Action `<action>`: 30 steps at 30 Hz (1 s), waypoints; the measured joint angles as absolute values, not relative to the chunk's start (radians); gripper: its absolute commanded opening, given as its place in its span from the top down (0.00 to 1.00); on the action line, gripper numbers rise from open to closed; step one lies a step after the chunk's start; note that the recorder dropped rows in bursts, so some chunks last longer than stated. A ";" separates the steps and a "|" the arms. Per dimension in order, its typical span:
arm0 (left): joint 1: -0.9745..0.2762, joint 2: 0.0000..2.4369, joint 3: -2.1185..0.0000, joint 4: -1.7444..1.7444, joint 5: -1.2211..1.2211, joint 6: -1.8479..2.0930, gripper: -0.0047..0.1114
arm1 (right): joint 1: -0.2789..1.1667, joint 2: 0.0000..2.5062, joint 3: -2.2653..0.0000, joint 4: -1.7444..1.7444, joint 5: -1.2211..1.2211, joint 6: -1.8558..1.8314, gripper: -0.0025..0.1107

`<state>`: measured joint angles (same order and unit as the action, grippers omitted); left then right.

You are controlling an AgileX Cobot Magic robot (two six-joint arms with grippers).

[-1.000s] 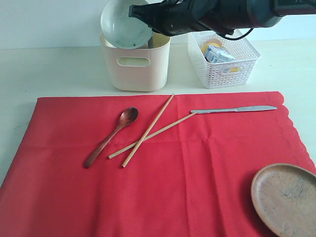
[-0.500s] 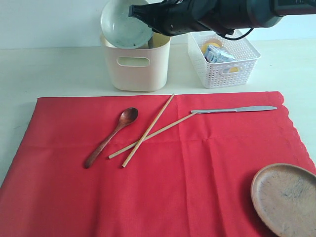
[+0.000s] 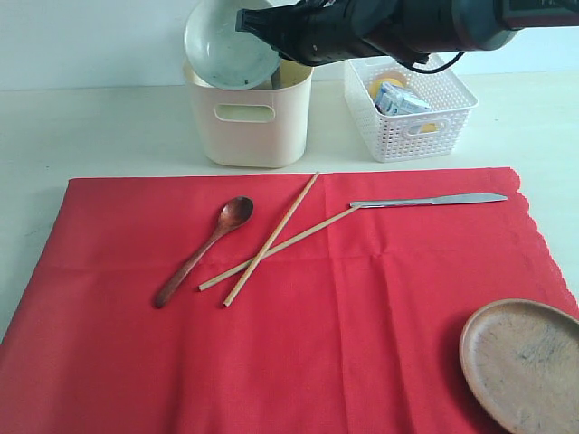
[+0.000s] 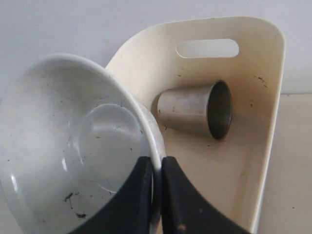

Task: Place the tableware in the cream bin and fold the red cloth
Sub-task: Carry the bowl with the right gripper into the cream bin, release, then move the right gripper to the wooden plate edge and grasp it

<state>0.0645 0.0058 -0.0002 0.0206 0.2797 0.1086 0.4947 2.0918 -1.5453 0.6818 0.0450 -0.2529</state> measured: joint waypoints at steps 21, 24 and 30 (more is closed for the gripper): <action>0.065 0.006 0.000 0.021 0.280 0.109 0.95 | 0.495 2.096 -1.547 0.680 -0.014 -0.259 0.41; 0.065 0.006 0.000 0.021 0.280 0.109 0.95 | 0.495 2.096 -1.547 0.680 -0.015 -0.259 0.33; 0.065 0.006 0.000 0.021 0.280 0.109 0.95 | 0.481 2.003 -1.547 0.636 0.116 -0.259 0.35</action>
